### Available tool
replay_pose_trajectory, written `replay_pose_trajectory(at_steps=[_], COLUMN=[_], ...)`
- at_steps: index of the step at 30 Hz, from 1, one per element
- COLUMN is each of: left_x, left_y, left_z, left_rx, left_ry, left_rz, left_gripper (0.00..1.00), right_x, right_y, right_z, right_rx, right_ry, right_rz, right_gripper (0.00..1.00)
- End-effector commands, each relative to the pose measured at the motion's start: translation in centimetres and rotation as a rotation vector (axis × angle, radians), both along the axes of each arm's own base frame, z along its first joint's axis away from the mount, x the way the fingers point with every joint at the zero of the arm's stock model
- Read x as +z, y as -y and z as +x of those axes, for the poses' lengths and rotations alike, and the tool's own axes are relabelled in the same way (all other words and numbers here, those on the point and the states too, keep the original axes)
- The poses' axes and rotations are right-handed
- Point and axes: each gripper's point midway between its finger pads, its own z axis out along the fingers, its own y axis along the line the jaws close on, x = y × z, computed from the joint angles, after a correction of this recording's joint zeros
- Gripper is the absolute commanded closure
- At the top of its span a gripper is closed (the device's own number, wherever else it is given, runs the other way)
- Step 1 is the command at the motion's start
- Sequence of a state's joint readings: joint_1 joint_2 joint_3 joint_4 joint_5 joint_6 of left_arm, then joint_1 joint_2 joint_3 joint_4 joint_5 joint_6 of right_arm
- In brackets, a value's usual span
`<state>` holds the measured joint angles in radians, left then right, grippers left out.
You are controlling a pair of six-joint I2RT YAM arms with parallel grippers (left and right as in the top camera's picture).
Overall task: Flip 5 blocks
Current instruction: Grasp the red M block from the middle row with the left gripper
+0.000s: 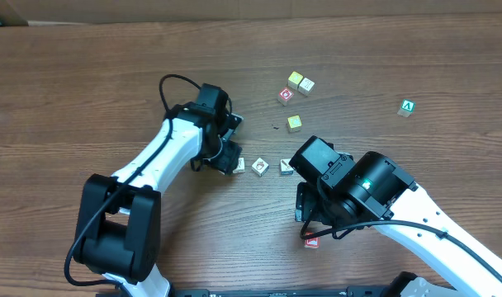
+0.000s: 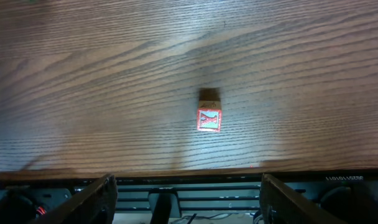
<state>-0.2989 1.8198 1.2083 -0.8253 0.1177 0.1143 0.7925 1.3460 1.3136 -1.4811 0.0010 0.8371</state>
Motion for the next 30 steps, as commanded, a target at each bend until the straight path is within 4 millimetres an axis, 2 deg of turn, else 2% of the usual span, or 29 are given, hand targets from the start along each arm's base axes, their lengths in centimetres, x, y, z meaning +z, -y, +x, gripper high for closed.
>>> replay_pose_trajectory(at_steps=[1,4,13,20,26,30], left_x=[-0.4,-0.3,-0.2,-1.4,-1.6,-1.6], left_y=[-1.5,-1.3,0.9,0.4,0.4,0.4], left_z=[0.3,0.2,-1.7,-2.5,-2.2,-2.1], left_rx=[0.02,0.007,-0.134,-0.116,-0.111,-0.108], left_ry=[-0.006,-0.02,-0.069,-0.086,-0.071,-0.069], left_rz=[0.009,-0.035,-0.136,-0.134,-0.133,-0.133], left_gripper=[0.45,0.51,0.52,0.51,0.5,0.62], right_x=[1.3,1.3,1.3,1.2,1.2,1.2], right_y=[-0.5,-0.5,-0.4,-0.1,0.0,0.0], right_z=[0.0,0.0,-0.2,-0.6,-0.7,-0.7], right_rx=[0.008,0.009,0.009,0.009,0.009,0.009], right_ry=[0.021,0.018,0.009,-0.007,-0.011,-0.01], right_rz=[0.052,0.052,0.05,0.037,0.035,0.035], right_gripper=[0.26,0.26,0.26,0.26,0.26,0.26])
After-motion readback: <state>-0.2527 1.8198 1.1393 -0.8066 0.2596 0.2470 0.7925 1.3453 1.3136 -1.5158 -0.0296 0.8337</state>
